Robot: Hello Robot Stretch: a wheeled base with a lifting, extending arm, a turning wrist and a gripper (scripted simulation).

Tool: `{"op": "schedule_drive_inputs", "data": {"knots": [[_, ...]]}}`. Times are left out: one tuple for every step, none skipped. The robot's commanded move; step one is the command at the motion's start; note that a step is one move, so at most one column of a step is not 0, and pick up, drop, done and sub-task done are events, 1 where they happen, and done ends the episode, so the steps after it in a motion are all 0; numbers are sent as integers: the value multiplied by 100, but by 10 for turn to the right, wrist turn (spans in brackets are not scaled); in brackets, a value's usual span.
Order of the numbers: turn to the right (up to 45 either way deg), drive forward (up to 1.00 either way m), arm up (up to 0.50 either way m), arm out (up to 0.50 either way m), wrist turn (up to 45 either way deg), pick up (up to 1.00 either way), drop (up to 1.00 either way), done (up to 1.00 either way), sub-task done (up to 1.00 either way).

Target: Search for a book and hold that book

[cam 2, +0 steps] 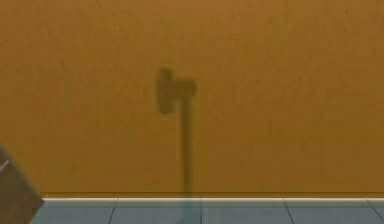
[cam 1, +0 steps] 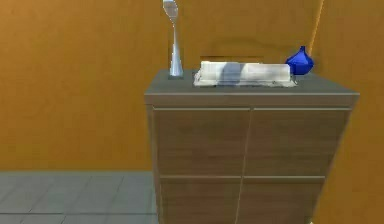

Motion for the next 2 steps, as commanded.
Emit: {"op": "schedule_drive_inputs", "data": {"knots": [[-450,0,0,0,0,0,0,0,0],[-450,0,0,0,0,0,0,0,0]]}}
